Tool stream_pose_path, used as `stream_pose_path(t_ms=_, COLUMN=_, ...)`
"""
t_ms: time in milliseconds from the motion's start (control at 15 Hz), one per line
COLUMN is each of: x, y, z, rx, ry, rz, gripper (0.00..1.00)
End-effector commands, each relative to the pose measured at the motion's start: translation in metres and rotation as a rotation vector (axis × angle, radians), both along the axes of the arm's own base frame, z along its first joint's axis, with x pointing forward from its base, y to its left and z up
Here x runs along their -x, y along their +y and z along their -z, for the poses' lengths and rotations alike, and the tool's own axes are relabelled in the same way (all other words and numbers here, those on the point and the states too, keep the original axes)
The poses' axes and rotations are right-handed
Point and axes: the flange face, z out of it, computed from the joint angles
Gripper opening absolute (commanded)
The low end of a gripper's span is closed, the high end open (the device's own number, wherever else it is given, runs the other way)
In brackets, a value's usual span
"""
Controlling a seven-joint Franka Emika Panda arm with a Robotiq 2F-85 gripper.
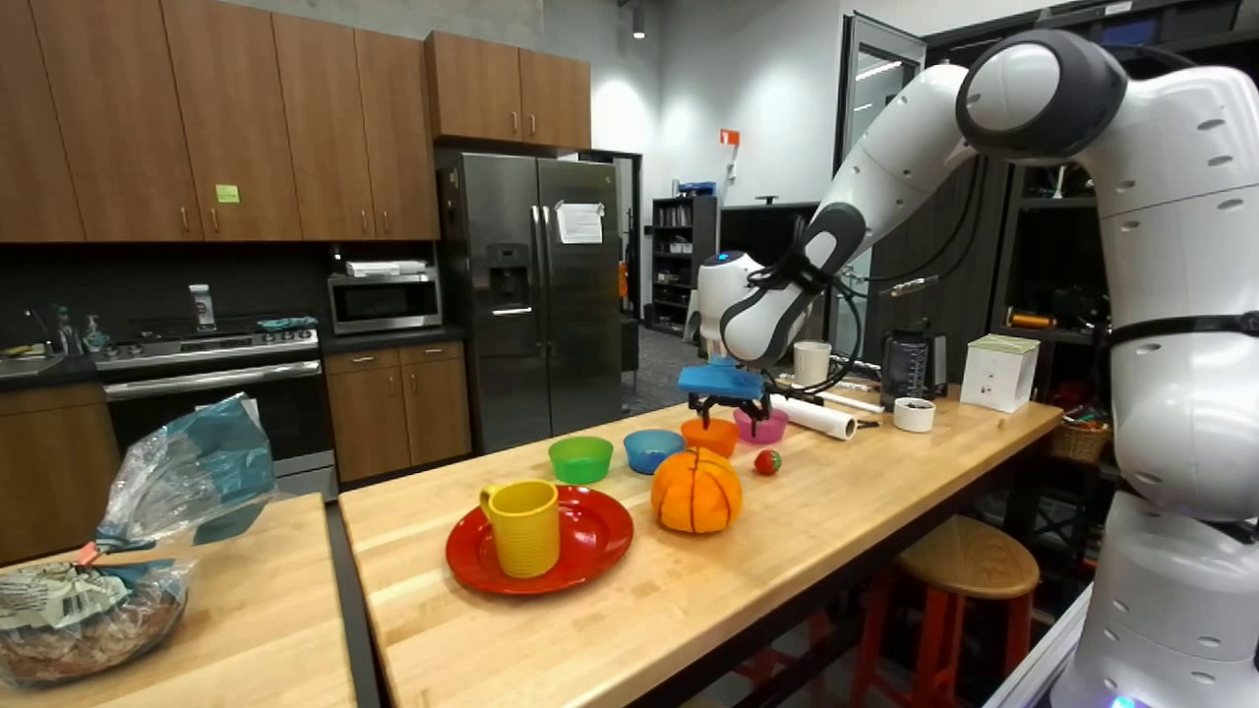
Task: Pour the contents in the orange bowl into the purple bowl.
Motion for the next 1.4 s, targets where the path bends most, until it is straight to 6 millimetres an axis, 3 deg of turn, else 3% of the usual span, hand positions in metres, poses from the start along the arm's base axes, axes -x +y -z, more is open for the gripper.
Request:
stream_pose_path(t_ms=0, x=0.000, y=0.000, z=-0.001, rx=0.000, ry=0.000, rz=0.000, gripper=1.00)
stream_pose_path(t_ms=200, x=-0.004, y=-0.003, z=0.002, rx=-0.009, ry=-0.006, rz=0.012, gripper=1.00)
stream_pose_path(t_ms=667, x=-0.034, y=-0.037, z=0.019, rx=-0.041, ry=0.002, rz=0.087, gripper=1.00)
stream_pose_path(t_ms=733, x=-0.037, y=-0.041, z=0.024, rx=-0.054, ry=0.011, rz=0.091, gripper=0.75)
stream_pose_path(t_ms=933, x=-0.045, y=-0.046, z=0.031, rx=-0.092, ry=0.019, rz=0.110, gripper=0.61)
stream_pose_path(t_ms=1333, x=-0.052, y=-0.052, z=0.020, rx=-0.131, ry=0.010, rz=0.129, gripper=0.13)
